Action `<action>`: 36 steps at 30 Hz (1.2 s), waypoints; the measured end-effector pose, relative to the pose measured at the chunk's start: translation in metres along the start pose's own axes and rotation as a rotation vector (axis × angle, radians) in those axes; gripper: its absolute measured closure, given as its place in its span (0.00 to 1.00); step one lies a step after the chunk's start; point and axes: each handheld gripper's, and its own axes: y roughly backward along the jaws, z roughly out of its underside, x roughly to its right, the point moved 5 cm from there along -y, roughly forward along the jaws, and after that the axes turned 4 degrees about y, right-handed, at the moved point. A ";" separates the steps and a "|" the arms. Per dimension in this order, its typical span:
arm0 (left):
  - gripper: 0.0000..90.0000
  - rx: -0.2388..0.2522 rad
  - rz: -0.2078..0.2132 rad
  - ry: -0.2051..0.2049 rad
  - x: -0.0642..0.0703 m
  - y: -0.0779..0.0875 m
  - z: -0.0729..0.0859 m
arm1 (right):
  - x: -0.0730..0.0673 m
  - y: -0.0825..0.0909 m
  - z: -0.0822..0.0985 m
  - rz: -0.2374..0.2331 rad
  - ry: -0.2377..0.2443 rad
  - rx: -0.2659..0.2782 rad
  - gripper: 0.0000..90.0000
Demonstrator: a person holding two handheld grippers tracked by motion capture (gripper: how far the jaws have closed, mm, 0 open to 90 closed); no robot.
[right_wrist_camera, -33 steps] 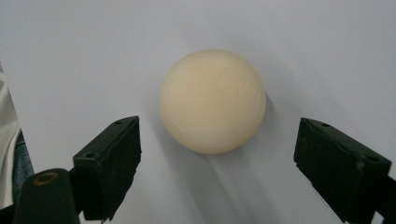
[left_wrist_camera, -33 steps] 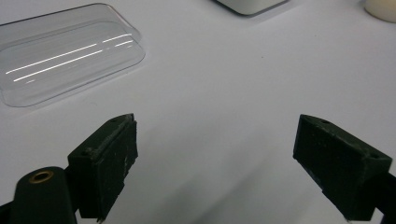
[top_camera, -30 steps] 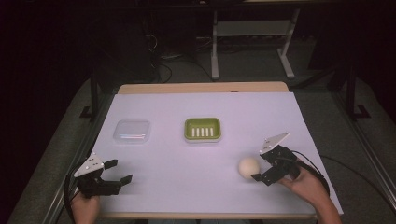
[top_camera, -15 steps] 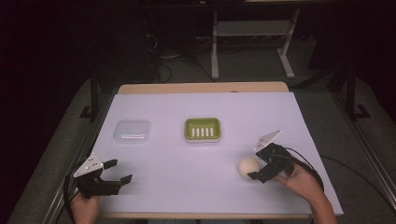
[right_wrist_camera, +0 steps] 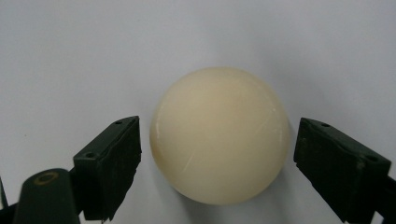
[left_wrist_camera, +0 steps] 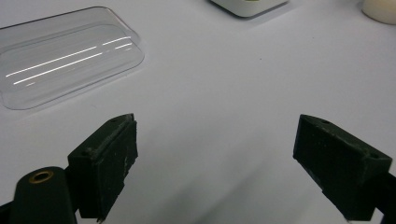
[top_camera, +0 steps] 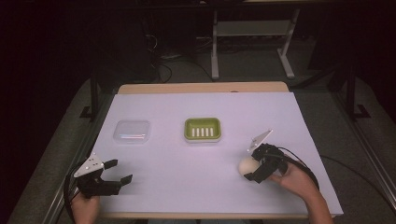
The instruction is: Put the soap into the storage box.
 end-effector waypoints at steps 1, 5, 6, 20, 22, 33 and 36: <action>0.14 0.001 0.000 0.000 0.000 0.000 0.000 | 0.000 -0.001 0.000 -0.002 0.002 -0.001 0.16; 0.14 0.001 0.000 -0.001 0.000 0.000 0.000 | 0.000 -0.004 -0.002 -0.008 0.004 -0.013 0.16; 0.14 0.001 0.000 -0.001 0.000 0.000 0.000 | 0.000 -0.005 -0.002 -0.008 0.004 -0.015 0.16; 0.14 -0.003 0.004 -0.009 0.000 0.000 0.000 | 0.001 -0.015 -0.004 -0.006 0.018 -0.061 0.18; 0.14 -0.003 0.003 -0.008 0.000 0.000 0.000 | 0.001 -0.016 -0.004 -0.007 0.017 -0.068 0.20; 0.14 -0.003 0.006 -0.010 0.001 0.000 0.000 | 0.001 -0.016 -0.004 -0.014 0.029 -0.071 0.24; 0.14 -0.001 0.006 -0.008 0.001 0.000 0.000 | 0.001 -0.016 -0.004 -0.013 0.030 -0.074 0.24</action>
